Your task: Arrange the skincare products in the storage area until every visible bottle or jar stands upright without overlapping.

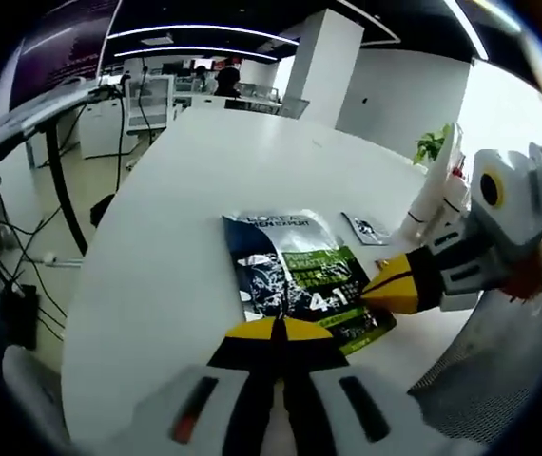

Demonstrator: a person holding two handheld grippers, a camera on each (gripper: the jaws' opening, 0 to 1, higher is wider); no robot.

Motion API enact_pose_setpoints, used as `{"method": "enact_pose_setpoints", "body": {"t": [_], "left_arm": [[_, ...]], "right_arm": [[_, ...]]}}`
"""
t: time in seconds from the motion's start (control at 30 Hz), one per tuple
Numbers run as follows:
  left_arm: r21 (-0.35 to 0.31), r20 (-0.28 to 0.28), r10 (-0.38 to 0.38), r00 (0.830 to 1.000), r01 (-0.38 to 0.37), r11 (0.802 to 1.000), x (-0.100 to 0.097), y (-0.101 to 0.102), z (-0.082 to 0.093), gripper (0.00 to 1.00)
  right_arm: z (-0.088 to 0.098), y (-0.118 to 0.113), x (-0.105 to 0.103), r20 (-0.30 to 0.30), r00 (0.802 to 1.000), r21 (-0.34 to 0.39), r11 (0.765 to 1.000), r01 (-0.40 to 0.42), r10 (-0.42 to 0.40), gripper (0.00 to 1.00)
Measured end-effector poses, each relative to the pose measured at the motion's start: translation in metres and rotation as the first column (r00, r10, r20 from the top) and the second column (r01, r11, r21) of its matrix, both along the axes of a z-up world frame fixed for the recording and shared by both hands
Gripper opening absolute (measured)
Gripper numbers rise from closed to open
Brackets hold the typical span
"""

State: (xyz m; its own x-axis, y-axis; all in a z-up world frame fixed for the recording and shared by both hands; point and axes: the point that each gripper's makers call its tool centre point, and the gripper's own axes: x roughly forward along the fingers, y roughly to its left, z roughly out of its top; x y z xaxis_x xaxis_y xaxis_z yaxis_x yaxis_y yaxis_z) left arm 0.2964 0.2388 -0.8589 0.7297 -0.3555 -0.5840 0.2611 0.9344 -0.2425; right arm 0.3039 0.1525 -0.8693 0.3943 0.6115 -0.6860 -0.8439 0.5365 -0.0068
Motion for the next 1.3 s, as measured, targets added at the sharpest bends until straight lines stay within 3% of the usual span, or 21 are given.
{"method": "enact_pose_setpoints", "body": {"t": [0.2, 0.3, 0.37, 0.57, 0.63, 0.8, 0.9, 1.0, 1.07, 1.13, 1.2, 1.23, 1.27, 1.3], "left_arm": [[0.010, 0.016, -0.016, 1.000, 0.016, 1.000, 0.008, -0.004, -0.002, 0.00], [-0.068, -0.057, 0.013, 0.998, -0.017, 0.998, 0.004, -0.008, -0.003, 0.00], [-0.083, -0.056, 0.020, 0.998, -0.025, 0.996, 0.009, -0.005, 0.002, 0.03], [-0.181, 0.100, 0.097, 0.990, -0.078, 0.980, 0.017, 0.004, 0.064, 0.05], [-0.194, 0.151, 0.128, 0.980, -0.098, 0.976, 0.014, 0.007, 0.082, 0.07], [-0.197, 0.254, 0.157, 0.954, -0.108, 0.975, -0.005, 0.005, 0.120, 0.09], [-0.227, 0.307, 0.178, 0.935, -0.110, 0.968, -0.019, -0.002, 0.140, 0.11], [-0.204, 0.381, 0.216, 0.899, -0.146, 0.968, -0.031, -0.007, 0.158, 0.19], [-0.162, 0.424, 0.214, 0.880, -0.159, 0.974, -0.036, -0.010, 0.164, 0.25], [-0.146, 0.430, 0.212, 0.878, -0.164, 0.976, -0.040, -0.016, 0.165, 0.27], [-0.152, 0.428, 0.219, 0.877, -0.169, 0.974, -0.040, -0.020, 0.165, 0.29], [-0.156, 0.427, 0.229, 0.875, -0.178, 0.972, -0.039, -0.022, 0.165, 0.30], [-0.170, 0.413, 0.266, 0.871, -0.214, 0.962, -0.037, -0.021, 0.163, 0.33], [-0.157, 0.419, 0.265, 0.869, -0.218, 0.963, -0.036, -0.022, 0.164, 0.34]], "right_arm": [[0.001, -0.002, 0.001, 0.005, 1.000, -0.005, 1.000, 0.012, -0.012, 0.00], [0.002, -0.002, 0.002, -0.014, 0.999, 0.004, 1.000, 0.031, -0.031, 0.00], [0.002, -0.003, 0.002, -0.041, 0.998, 0.012, 0.999, 0.051, -0.051, 0.00], [0.032, -0.004, 0.008, -0.071, 0.994, 0.111, 0.990, 0.089, -0.081, 0.00], [0.054, -0.008, 0.009, -0.075, 0.994, 0.167, 0.982, 0.091, -0.080, 0.00], [0.096, -0.027, 0.000, 0.034, 0.999, 0.194, 0.981, 0.020, -0.027, 0.00], [0.119, -0.044, -0.017, 0.120, 0.992, 0.173, 0.984, -0.050, 0.030, 0.00], [0.144, -0.070, -0.029, 0.242, 0.969, 0.135, 0.988, -0.079, 0.044, 0.00], [0.156, -0.093, -0.035, 0.279, 0.960, 0.139, 0.989, -0.050, 0.009, 0.00], [0.168, -0.123, -0.039, 0.290, 0.956, 0.145, 0.989, 0.008, -0.050, 0.00], [0.176, -0.173, -0.036, 0.341, 0.929, 0.091, 0.989, 0.119, -0.143, 0.00], [0.178, -0.199, -0.032, 0.369, 0.906, 0.063, 0.978, 0.198, -0.207, 0.00], [0.180, -0.238, -0.027, 0.420, 0.856, 0.022, 0.947, 0.322, -0.301, 0.00], [0.181, -0.279, -0.024, 0.474, 0.797, -0.028, 0.898, 0.440, -0.375, 0.01]]}}
